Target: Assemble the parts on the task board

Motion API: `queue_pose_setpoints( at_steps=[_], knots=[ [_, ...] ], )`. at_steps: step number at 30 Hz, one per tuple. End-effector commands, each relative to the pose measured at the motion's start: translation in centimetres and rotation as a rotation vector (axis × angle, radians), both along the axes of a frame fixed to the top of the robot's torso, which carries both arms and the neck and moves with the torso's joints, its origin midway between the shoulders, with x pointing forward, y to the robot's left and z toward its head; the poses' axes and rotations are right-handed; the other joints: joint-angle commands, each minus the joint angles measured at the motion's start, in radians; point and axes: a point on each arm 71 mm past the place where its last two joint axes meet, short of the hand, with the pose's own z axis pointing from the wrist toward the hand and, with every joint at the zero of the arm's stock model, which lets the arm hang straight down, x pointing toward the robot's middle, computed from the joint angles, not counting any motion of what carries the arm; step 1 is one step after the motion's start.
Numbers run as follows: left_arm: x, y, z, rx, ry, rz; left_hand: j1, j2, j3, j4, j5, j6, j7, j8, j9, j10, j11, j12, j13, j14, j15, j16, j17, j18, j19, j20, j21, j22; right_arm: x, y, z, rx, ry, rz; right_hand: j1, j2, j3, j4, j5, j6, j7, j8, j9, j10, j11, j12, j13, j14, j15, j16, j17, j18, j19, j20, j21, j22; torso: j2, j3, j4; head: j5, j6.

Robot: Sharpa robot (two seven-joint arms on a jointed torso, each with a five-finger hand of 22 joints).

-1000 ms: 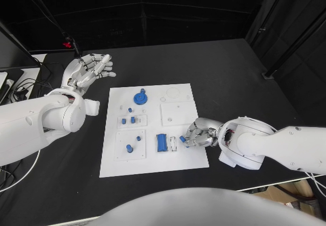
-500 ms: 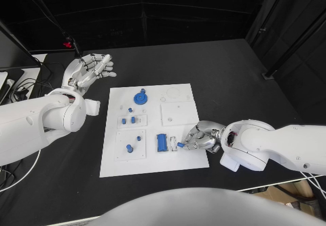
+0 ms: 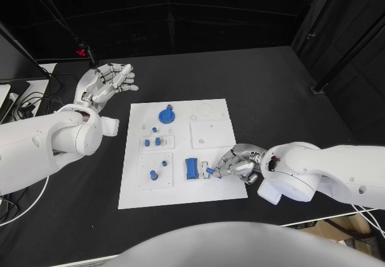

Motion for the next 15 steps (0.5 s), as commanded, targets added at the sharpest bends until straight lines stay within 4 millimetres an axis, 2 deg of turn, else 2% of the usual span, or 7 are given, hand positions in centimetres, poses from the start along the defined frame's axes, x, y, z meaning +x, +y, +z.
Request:
queue_pose_setpoints(
  at_steps=[1, 8, 15],
  knots=[
    [0.03, -0.12, 0.09, -0.006, -0.002, -0.011, 0.002, 0.012, -0.007, -0.001, 0.005, -0.008, 0.109, 0.006, -0.002, -0.005, 0.0, 0.003, -0.002, -0.001, -0.007, 0.004, -0.002, 0.001, 0.004, 0.0, 0.004, 0.001, 0.04, 0.13, 0.04, 0.085, 0.04, -0.057, -0.013, 0.003, -0.006, 0.006, 0.001, 0.011, -0.004, -0.002, -0.002, 0.106, 0.008, 0.004, 0.263, 0.104, 0.004, 0.002, 0.263, -0.007, 0.106, 0.005, 0.003, 0.263, -0.001, -0.0002, -0.0006, -0.001, 0.0],
    [0.03, -0.18, 0.09, -0.006, -0.001, -0.012, 0.002, 0.012, -0.007, -0.001, 0.005, -0.008, 0.109, 0.006, -0.002, -0.005, 0.0, 0.003, -0.002, -0.001, -0.007, 0.004, -0.002, 0.001, 0.004, 0.0, 0.004, 0.001, 0.34, -0.05, -0.26, 0.139, 0.093, -0.156, -0.019, 0.005, -0.015, 0.012, -0.002, 0.027, -0.007, -0.001, -0.002, 0.106, 0.005, 0.004, 0.263, 0.104, 0.003, 0.002, 0.263, -0.007, 0.106, 0.005, 0.003, 0.263, 0.0, -0.0003, 0.0013, -0.002, 0.0],
    [0.01, -0.21, 0.09, -0.006, -0.001, -0.012, 0.002, 0.012, -0.007, -0.001, 0.005, -0.008, 0.109, 0.006, -0.002, -0.005, 0.0, 0.003, -0.002, -0.001, -0.007, 0.004, -0.002, 0.001, 0.004, 0.0, 0.004, 0.001, 0.44, -0.13, -0.72, 0.115, 0.145, -0.222, -0.025, 0.005, -0.028, 0.018, -0.01, 0.048, -0.014, 0.001, -0.001, 0.106, -0.002, 0.004, 0.263, 0.104, 0.0, 0.002, 0.263, -0.007, 0.106, 0.003, 0.003, 0.263, 0.0, 0.0001, 0.0006, 0.0, 0.0]
  ],
)
